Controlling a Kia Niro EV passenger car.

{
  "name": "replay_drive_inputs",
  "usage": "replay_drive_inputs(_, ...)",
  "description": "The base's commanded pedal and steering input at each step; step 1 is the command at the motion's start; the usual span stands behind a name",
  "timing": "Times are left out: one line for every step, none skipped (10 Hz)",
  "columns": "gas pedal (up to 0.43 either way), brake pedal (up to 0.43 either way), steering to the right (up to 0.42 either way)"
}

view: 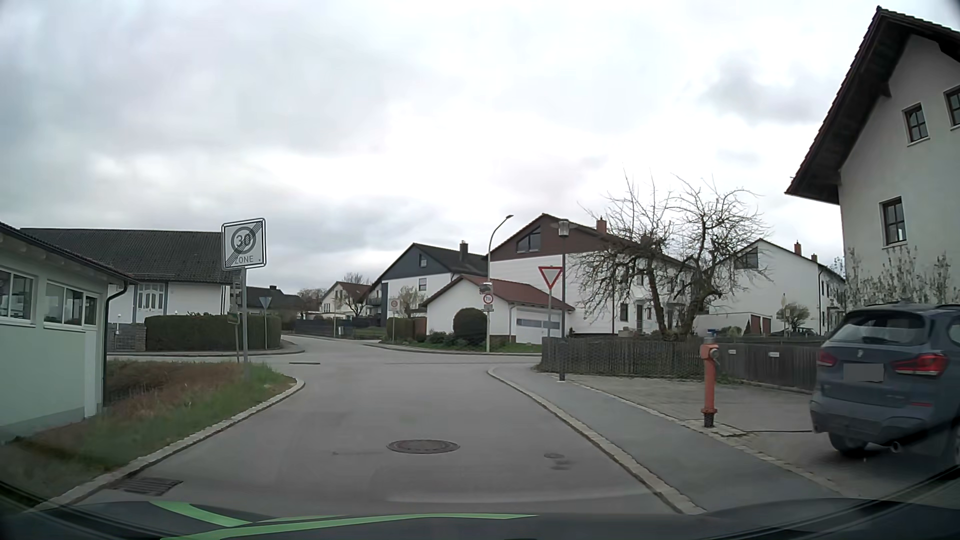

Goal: Follow the waypoints while adhering to traffic rules and regulations

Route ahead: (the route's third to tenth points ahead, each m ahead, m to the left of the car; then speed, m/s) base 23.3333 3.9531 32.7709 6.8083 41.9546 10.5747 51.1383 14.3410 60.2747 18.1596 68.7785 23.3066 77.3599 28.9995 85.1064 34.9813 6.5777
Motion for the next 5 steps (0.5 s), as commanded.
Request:
replay_drive_inputs(0.000,0.000,-0.041)
replay_drive_inputs(0.000,0.000,-0.038)
replay_drive_inputs(0.000,0.000,-0.036)
replay_drive_inputs(0.000,0.000,-0.035)
replay_drive_inputs(0.000,0.000,-0.033)
